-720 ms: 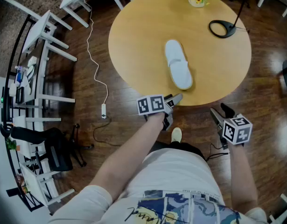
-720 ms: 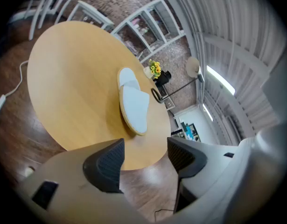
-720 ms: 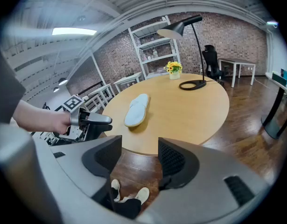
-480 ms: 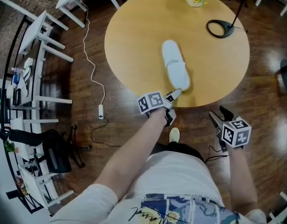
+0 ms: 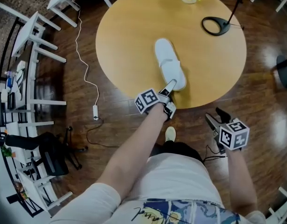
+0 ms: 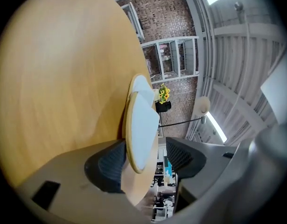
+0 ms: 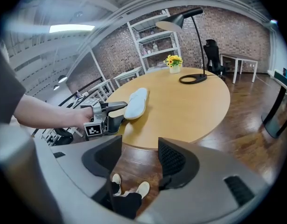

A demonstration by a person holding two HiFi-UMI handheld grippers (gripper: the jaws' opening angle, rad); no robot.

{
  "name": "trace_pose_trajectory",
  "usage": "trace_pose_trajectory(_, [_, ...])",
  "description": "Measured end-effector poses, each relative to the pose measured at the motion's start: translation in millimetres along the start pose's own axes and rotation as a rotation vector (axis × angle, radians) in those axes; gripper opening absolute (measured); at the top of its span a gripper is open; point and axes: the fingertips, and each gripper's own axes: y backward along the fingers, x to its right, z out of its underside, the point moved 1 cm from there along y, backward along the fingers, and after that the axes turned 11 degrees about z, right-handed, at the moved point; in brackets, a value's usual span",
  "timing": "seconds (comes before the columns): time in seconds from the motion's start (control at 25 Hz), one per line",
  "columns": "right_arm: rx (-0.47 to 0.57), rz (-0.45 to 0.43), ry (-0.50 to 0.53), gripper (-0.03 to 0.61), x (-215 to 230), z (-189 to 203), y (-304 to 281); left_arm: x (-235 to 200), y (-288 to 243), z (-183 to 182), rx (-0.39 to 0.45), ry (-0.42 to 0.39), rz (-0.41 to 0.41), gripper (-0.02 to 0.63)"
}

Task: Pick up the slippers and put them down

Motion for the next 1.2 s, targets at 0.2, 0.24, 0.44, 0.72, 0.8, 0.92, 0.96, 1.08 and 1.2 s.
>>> trace_pose_trajectory(0.2, [-0.017,-0.009,-0.002,0.265,2.0,-1.7,0.5,-5.6,-13.8,-3.5,-0.014,0.007,-0.031,0.124])
trace_pose_trajectory(0.24, [-0.018,-0.010,-0.002,0.265,1.5,-1.2,-0.7,-8.5,-13.8,-4.9,-0.017,-0.002,-0.039,0.067])
trace_pose_trajectory(0.44, [-0.007,-0.021,0.001,0.265,-0.2,-5.0,-2.6,-2.4,-9.7,-11.9,-0.037,-0.087,-0.047,0.034])
trace_pose_trajectory(0.72, [0.018,-0.056,0.016,0.265,-8.3,-13.2,-8.0,25.2,8.2,-21.4,-0.087,-0.238,-0.022,0.029])
trace_pose_trajectory(0.8, [0.026,-0.074,0.030,0.265,-13.0,-15.9,-9.1,37.8,19.4,-26.1,-0.086,-0.277,-0.009,0.028])
trace_pose_trajectory(0.92, [0.035,-0.108,0.054,0.265,-28.8,-17.0,-16.8,51.3,49.1,-41.0,-0.067,-0.319,0.001,0.028])
trace_pose_trajectory(0.96, [0.036,-0.120,0.064,0.265,-39.2,-17.1,-18.5,56.6,64.5,-48.7,-0.058,-0.332,0.003,0.028])
trace_pose_trajectory(1.08, [0.034,-0.157,0.095,0.264,-76.7,-20.6,-17.8,78.9,117.3,-73.9,-0.026,-0.377,0.000,0.028])
trace_pose_trajectory(1.2, [0.020,-0.201,0.121,0.264,-90.9,-23.0,-21.3,91.7,148.5,-85.8,0.003,-0.413,-0.024,0.028])
